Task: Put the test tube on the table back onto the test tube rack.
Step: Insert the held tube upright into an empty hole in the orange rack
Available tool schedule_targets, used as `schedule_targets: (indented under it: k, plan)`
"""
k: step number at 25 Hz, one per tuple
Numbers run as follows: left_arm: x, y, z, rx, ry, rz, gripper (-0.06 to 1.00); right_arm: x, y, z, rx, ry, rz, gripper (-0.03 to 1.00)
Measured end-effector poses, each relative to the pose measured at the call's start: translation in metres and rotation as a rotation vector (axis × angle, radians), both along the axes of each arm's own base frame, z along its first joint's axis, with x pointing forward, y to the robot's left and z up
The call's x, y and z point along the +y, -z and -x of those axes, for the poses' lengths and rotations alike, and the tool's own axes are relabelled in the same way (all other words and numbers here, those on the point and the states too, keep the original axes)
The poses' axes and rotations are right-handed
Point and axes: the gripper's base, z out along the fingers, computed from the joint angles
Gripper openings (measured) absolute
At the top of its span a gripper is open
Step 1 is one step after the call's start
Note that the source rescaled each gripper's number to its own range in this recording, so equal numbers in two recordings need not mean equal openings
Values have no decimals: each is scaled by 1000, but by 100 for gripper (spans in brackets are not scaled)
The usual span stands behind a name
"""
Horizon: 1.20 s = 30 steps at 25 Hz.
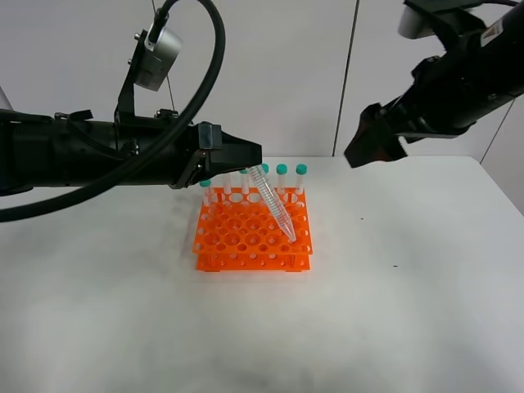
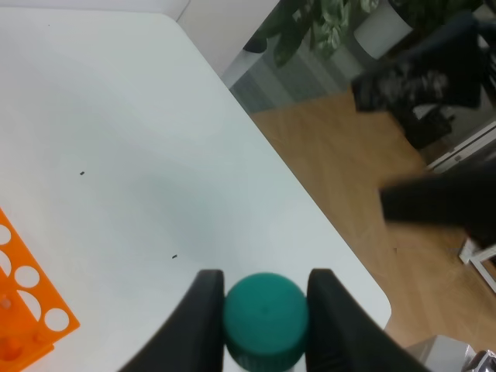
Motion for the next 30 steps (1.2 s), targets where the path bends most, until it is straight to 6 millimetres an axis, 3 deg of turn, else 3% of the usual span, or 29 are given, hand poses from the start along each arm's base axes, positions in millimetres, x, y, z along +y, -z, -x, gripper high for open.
schedule_targets:
  k: [8, 20, 25, 30]
  plan:
    - [0, 0, 0, 0, -1, 0, 1, -73, 21, -28, 120, 320, 4, 100]
    - [0, 0, 0, 1, -2, 1, 1, -84, 31, -9, 325, 398, 78, 100]
    - [0, 0, 0, 1, -2, 1, 1, -90, 38, 20, 341, 429, 127, 100]
    - [0, 0, 0, 1, -2, 1, 1, -93, 47, 81, 330, 452, 114, 100]
